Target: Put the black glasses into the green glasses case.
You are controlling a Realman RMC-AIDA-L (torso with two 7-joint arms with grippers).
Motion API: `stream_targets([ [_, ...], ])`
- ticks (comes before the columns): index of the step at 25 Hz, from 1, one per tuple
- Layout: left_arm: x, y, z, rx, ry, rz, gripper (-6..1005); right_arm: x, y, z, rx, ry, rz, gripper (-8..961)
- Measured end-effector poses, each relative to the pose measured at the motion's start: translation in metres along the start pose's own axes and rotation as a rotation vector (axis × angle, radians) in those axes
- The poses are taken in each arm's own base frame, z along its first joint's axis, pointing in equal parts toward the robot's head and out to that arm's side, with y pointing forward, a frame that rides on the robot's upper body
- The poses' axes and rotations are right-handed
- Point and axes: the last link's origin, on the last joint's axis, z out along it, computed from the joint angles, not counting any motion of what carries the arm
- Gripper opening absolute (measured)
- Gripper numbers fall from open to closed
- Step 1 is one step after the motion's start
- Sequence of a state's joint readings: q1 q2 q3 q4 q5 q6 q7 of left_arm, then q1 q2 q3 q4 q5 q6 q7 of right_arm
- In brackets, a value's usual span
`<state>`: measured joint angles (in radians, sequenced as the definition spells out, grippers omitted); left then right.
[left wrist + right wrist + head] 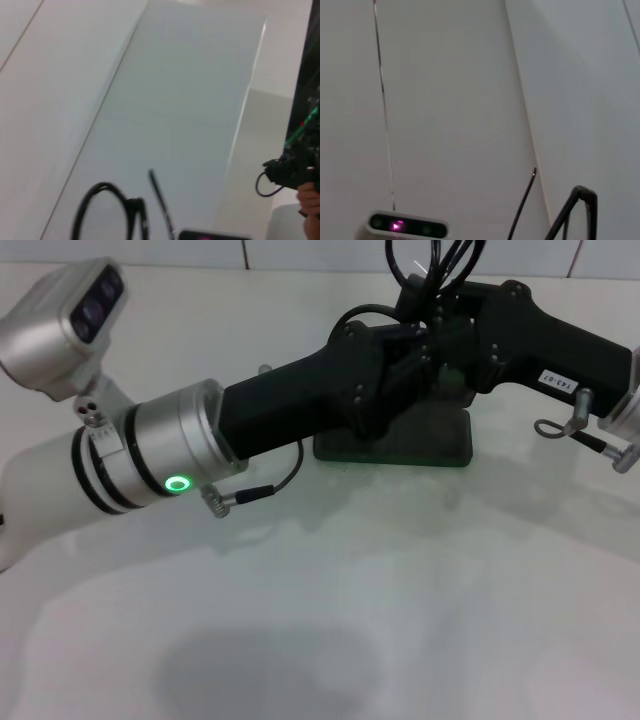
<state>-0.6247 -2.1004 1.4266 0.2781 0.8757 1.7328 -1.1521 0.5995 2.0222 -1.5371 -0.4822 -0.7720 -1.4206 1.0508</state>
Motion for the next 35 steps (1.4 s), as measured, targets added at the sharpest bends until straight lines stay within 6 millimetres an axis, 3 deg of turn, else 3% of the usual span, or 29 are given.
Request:
stream_targets([
  [6,0.004,0.010,-0.017,-0.020,0.045,0.018,49,-0.001,-0.010,-0.005,0.045,0.027,-0.016,95],
  [11,0.017,0.019,-0.054,0.028,0.129,0.063,49,-0.015,-0.019,-0.004,0.006,0.123,-0.024,95],
  [16,0.030,0.034,-0.090,0.041,0.192,0.137,49,-0.021,-0.014,0.028,-0.091,0.401,-0.109,95],
  [20,0.032,0.041,-0.102,0.049,0.196,0.169,49,-0.022,-0.011,0.054,-0.108,0.661,-0.201,95],
  [26,0.023,0.045,-0.098,0.025,0.157,0.153,49,-0.038,-0.006,0.090,-0.069,0.892,-0.328,96],
  [31,0.011,0.044,-0.075,-0.091,0.046,0.102,50,-0.066,-0.005,0.099,-0.064,0.837,-0.276,96],
  [35,0.007,0.039,-0.056,-0.140,0.015,0.085,50,-0.097,-0.001,0.089,-0.122,0.732,-0.180,96],
])
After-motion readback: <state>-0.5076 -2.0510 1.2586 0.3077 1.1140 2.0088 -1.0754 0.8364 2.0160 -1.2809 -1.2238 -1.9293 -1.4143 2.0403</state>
